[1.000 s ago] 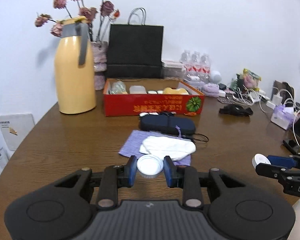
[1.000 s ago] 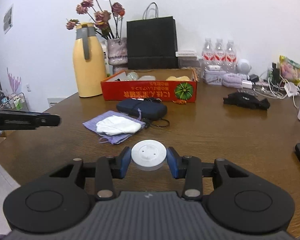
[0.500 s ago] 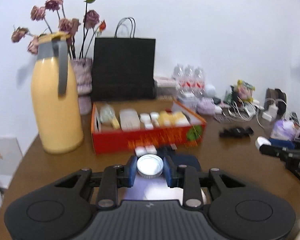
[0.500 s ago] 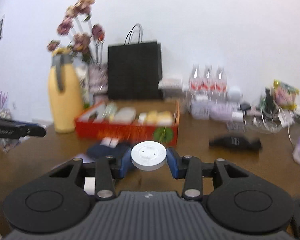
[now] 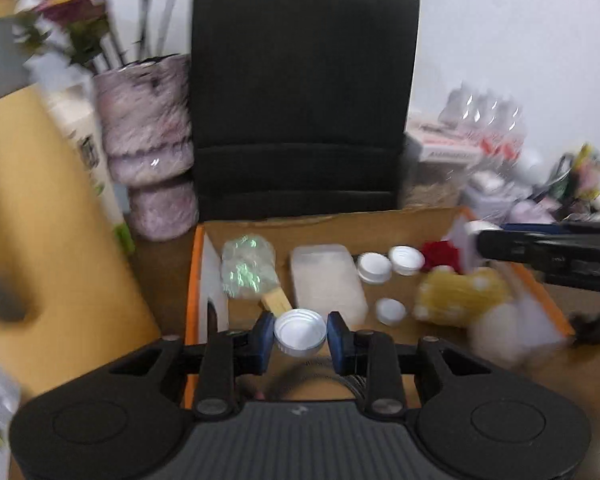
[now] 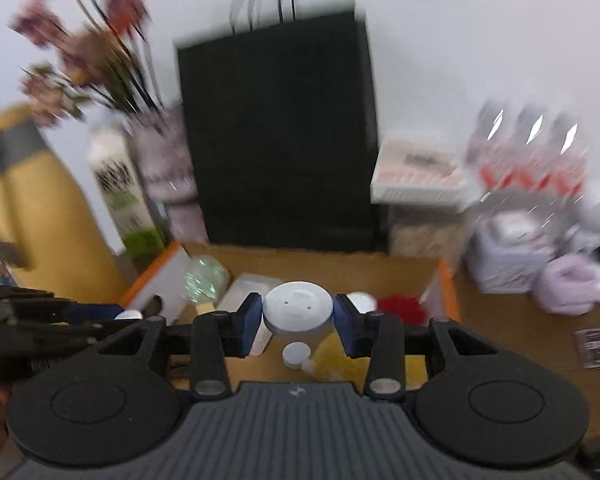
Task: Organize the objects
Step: 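Lower both caps into the box and open both grippers, then withdraw both tools from the box back over the table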
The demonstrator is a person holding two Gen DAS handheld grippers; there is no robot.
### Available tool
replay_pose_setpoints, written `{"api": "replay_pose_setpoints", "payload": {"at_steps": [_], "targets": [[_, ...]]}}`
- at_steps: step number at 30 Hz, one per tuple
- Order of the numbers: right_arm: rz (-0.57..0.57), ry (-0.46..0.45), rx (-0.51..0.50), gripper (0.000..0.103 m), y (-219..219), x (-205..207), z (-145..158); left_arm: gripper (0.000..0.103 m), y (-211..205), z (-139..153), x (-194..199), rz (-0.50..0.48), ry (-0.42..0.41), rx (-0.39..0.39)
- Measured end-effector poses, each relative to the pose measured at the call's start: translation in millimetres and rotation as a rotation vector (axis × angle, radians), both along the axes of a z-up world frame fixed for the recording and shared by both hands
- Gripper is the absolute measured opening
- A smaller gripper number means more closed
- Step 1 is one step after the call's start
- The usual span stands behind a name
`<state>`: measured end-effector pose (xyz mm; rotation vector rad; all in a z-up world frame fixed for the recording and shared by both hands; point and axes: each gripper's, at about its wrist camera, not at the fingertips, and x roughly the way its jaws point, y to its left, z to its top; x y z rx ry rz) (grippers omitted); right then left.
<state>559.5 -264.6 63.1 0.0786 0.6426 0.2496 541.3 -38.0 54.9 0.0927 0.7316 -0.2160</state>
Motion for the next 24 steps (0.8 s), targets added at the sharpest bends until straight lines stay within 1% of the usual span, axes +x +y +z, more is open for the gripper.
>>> {"api": "replay_pose_setpoints", "payload": {"at_steps": [1, 2, 3, 4, 5, 6, 7, 8, 9, 12, 14, 16, 17, 18, 21, 23, 24], "targets": [[0.000, 0.036, 0.006, 0.041, 4, 16, -9, 0.027, -4, -7, 11, -0.008, 0.030, -0.011], [-0.012, 0.063, -0.004, 0.041, 9, 31, -19, 0.028, -6, -15, 22, -0.007, 0.078, -0.036], [-0.027, 0.082, -0.027, 0.041, 14, 42, -28, 0.028, -6, -24, 34, 0.012, 0.129, -0.073], [-0.043, 0.103, -0.037, 0.042, 17, 52, -36, 0.030, -6, -32, 42, 0.036, 0.158, -0.106], [-0.036, 0.126, -0.020, 0.042, 19, 59, -44, 0.037, -6, -39, 48, 0.044, 0.177, -0.123], [-0.020, 0.145, 0.012, 0.042, 19, 64, -49, 0.046, -6, -45, 52, 0.050, 0.189, -0.128], [-0.019, 0.153, 0.040, 0.045, 17, 65, -52, 0.050, -5, -48, 52, 0.054, 0.187, -0.131], [-0.032, 0.146, 0.063, 0.051, 14, 63, -52, 0.057, -4, -50, 51, 0.057, 0.178, -0.135], [-0.036, 0.125, 0.075, 0.053, 11, 58, -49, 0.063, -2, -49, 48, 0.058, 0.163, -0.136], [-0.063, 0.063, 0.083, 0.058, -1, 42, -36, 0.069, 3, -37, 34, 0.062, 0.106, -0.117], [-0.073, 0.026, 0.095, 0.064, -8, 24, -23, 0.072, 6, -23, 17, 0.065, 0.064, -0.112], [-0.077, -0.011, 0.104, 0.069, -14, 3, -9, 0.073, 9, -8, -3, 0.054, 0.032, -0.122], [-0.071, -0.034, 0.101, 0.070, -17, -13, -1, 0.076, 10, 1, -19, 0.039, 0.012, -0.130], [-0.062, -0.059, 0.097, 0.071, -17, -27, 5, 0.081, 10, 9, -34, 0.018, -0.009, -0.140], [-0.039, -0.142, 0.063, 0.083, -17, -90, 24, 0.089, 8, 29, -89, -0.043, -0.077, -0.151], [-0.024, -0.197, 0.042, 0.093, -16, -136, 31, 0.094, 8, 35, -133, -0.079, -0.124, -0.148], [-0.018, -0.222, 0.031, 0.094, -17, -161, 33, 0.096, 9, 36, -155, -0.094, -0.144, -0.150]]}}
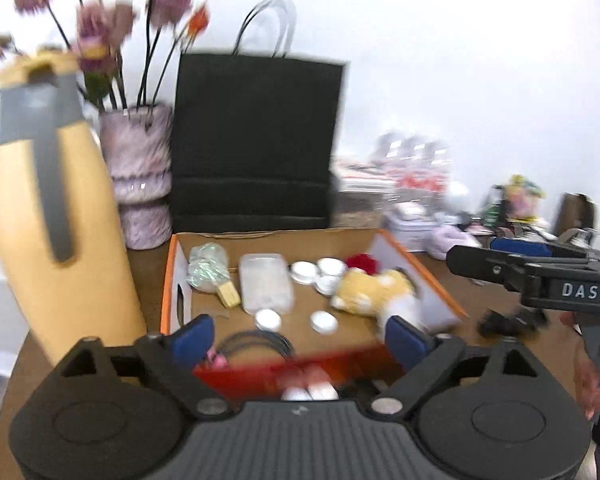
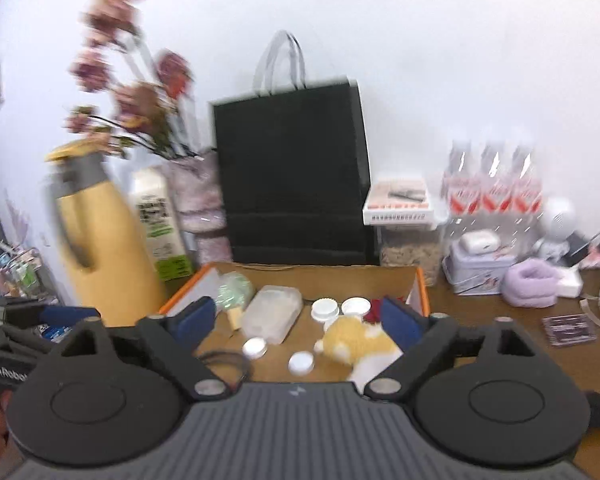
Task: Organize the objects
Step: 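Withdraw both tools from the box back over the table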
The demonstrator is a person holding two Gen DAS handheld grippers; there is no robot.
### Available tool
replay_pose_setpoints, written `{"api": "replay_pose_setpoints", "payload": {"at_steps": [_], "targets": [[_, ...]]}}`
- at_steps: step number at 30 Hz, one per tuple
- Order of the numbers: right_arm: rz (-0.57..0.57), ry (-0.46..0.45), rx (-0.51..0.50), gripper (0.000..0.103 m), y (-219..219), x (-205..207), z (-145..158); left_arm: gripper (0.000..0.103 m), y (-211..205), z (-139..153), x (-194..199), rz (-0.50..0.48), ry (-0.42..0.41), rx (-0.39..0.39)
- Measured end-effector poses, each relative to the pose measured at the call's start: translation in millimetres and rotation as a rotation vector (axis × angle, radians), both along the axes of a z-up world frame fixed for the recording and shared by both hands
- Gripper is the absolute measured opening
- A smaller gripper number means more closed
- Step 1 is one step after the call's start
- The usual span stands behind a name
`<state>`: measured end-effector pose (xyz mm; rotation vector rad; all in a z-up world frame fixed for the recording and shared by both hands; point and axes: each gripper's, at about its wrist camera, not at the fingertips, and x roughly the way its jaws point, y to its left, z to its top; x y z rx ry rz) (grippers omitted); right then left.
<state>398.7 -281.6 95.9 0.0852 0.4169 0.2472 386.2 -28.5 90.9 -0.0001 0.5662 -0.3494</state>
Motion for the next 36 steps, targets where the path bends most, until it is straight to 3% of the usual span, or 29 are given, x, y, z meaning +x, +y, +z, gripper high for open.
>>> {"api": "replay_pose_setpoints", "payload": {"at_steps": [5, 9, 14, 19, 22, 29, 32, 36], "targets": [[-0.009, -0.062, -0.044, 0.103, 0, -123, -7, 0.101, 26, -17, -112, 0.020, -0.054, -0.047], [-0.032, -0.011, -0.059, 0.103, 1, -199, -36, 0.101, 43, -42, -174, 0.097, -0.012, 0.004], [-0.087, 0.142, -0.054, 0.103, 5, -241, -77, 0.101, 60, -64, -224, 0.143, 0.030, 0.033], [-0.059, 0.162, -0.100, 0.103, 19, -267, -84, 0.101, 74, -66, -244, 0.178, 0.018, 0.040], [-0.053, 0.125, -0.150, 0.103, 26, -276, -75, 0.101, 77, -62, -247, 0.188, -0.001, 0.011], [-0.065, 0.118, -0.137, 0.103, 20, -254, -74, 0.101, 74, -67, -223, 0.196, 0.004, 0.007], [-0.036, 0.088, -0.125, 0.103, 19, -228, -69, 0.101, 65, -63, -183, 0.132, -0.050, -0.021], [-0.037, 0.046, -0.126, 0.099, 20, -158, -60, 0.096, 42, -62, -90, 0.103, -0.006, -0.022]]}}
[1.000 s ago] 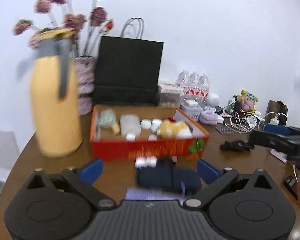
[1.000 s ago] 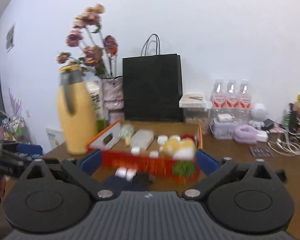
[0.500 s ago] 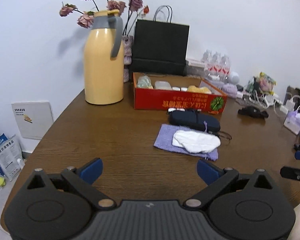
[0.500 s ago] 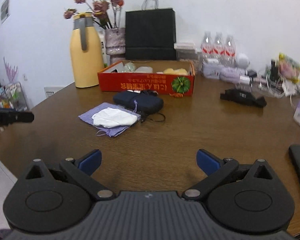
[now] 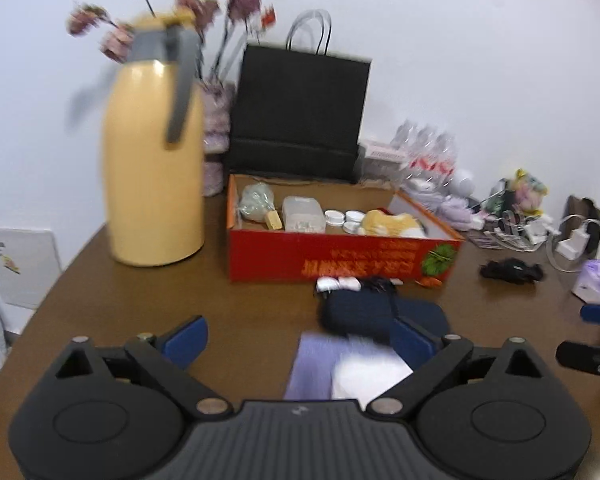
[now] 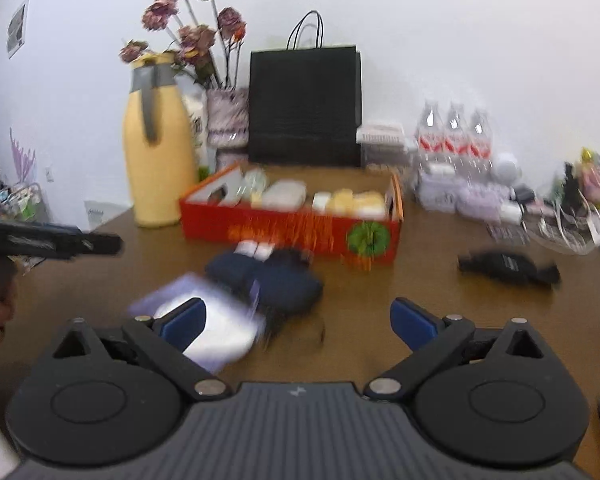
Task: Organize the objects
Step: 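Withdraw both tools from the box back over the table, then grasp the black USB cable with the right gripper while the left gripper grasps a white cap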
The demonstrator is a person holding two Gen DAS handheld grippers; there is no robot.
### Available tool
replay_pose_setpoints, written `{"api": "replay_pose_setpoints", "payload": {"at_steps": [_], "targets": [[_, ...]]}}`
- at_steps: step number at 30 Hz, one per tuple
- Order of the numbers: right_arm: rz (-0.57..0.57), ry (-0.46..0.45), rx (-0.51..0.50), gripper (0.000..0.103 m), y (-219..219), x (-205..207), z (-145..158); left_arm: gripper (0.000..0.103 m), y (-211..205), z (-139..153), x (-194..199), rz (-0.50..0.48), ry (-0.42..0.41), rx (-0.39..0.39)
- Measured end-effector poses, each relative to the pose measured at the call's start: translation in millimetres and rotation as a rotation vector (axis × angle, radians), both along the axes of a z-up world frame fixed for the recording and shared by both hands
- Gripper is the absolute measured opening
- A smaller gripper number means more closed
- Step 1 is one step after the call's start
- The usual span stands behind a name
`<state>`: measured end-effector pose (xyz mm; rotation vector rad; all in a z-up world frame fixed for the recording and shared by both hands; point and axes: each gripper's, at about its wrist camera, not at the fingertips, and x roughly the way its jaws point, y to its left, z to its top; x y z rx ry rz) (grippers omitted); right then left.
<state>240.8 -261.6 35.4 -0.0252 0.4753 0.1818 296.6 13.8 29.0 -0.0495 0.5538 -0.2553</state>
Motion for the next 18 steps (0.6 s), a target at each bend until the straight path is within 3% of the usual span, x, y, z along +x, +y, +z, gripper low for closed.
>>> {"api": "replay_pose_setpoints", "payload": {"at_steps": [4, 8, 9, 10, 12, 15, 17, 18], "targets": [[-0.021, 0.030, 0.034, 0.096, 3, 89, -5, 0.080, -32, -14, 90, -0.082, 0.077, 0.051], [0.012, 0.119, 0.078, 0.086, 8, 162, -29, 0.073, -48, -32, 138, -0.097, 0.126, 0.035], [0.018, 0.148, 0.092, 0.083, 9, 177, -36, 0.066, -52, -37, 147, -0.111, 0.143, 0.048], [0.018, 0.175, 0.105, 0.076, 12, 190, -43, 0.062, -55, -42, 155, -0.116, 0.161, 0.057], [0.031, 0.207, 0.119, 0.073, 17, 207, -57, 0.040, -58, -52, 165, -0.102, 0.202, 0.056], [0.044, 0.241, 0.115, 0.062, 25, 216, -77, 0.037, -54, -64, 163, -0.111, 0.178, 0.023], [0.080, 0.250, 0.144, 0.051, 25, 213, -81, 0.036, -57, -68, 153, -0.133, 0.117, 0.064], [0.083, 0.241, 0.138, 0.051, 26, 210, -80, 0.032, -60, -69, 151, -0.148, 0.103, 0.086]]}}
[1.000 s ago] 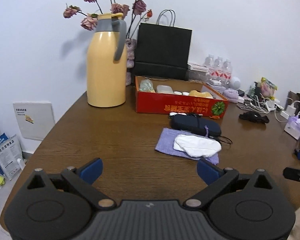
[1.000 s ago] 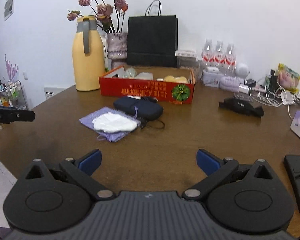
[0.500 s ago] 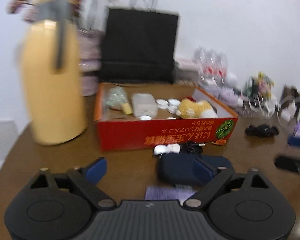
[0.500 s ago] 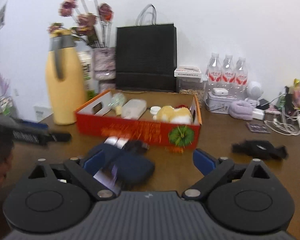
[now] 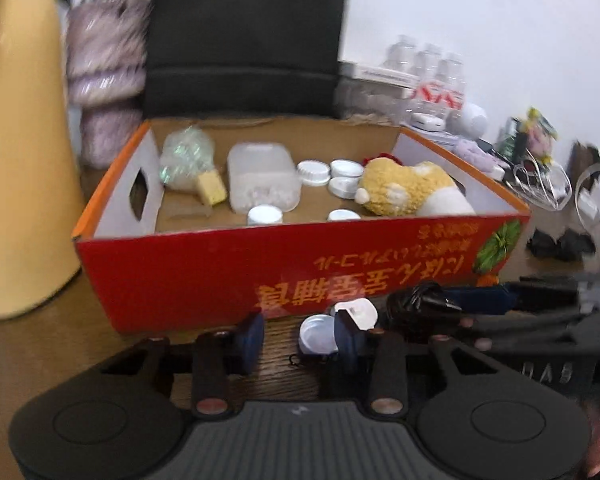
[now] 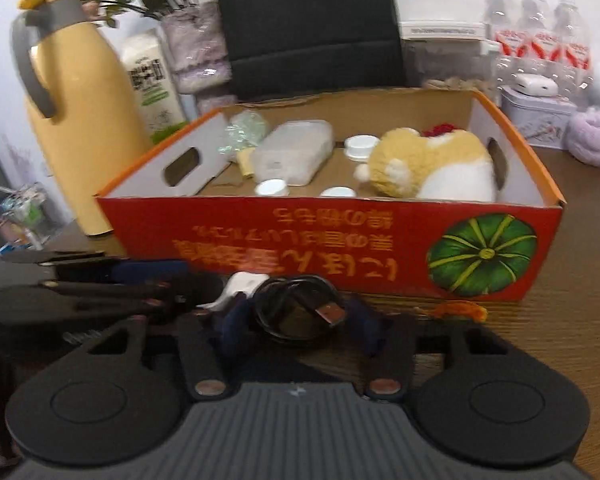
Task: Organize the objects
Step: 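Grasp the black USB cable with the right gripper while the left gripper grasps a white cap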
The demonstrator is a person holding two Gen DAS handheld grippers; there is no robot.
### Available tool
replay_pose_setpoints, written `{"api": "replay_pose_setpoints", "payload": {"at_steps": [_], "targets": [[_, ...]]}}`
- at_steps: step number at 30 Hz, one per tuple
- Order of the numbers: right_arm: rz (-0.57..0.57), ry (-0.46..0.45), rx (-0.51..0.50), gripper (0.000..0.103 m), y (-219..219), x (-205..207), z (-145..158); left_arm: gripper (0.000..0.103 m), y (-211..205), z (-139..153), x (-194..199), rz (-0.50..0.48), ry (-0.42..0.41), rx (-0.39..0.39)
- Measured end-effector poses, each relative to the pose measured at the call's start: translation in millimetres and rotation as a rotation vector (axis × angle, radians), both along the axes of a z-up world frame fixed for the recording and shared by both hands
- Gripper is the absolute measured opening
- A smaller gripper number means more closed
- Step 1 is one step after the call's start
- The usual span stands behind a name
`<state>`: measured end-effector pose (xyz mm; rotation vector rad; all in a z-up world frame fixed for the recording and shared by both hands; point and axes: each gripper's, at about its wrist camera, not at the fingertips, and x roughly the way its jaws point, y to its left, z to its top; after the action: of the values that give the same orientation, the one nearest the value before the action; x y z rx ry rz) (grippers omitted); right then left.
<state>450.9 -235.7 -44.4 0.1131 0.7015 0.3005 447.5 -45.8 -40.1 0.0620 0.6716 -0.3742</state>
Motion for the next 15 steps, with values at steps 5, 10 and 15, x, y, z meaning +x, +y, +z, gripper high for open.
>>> {"api": "replay_pose_setpoints", "payload": {"at_steps": [5, 10, 15], "targets": [[-0.055, -0.026, -0.018, 0.050, -5, -9, 0, 0.004, -4, -1, -4, -0.040, -0.001, 0.003], [-0.093, -0.084, -0.042, 0.049, -9, -20, 11, 0.003, -6, 6, -14, -0.008, -0.034, 0.032], [-0.177, -0.239, -0.037, 0.049, -14, -81, 51, 0.003, 25, 42, -62, 0.126, -0.132, -0.039]]}}
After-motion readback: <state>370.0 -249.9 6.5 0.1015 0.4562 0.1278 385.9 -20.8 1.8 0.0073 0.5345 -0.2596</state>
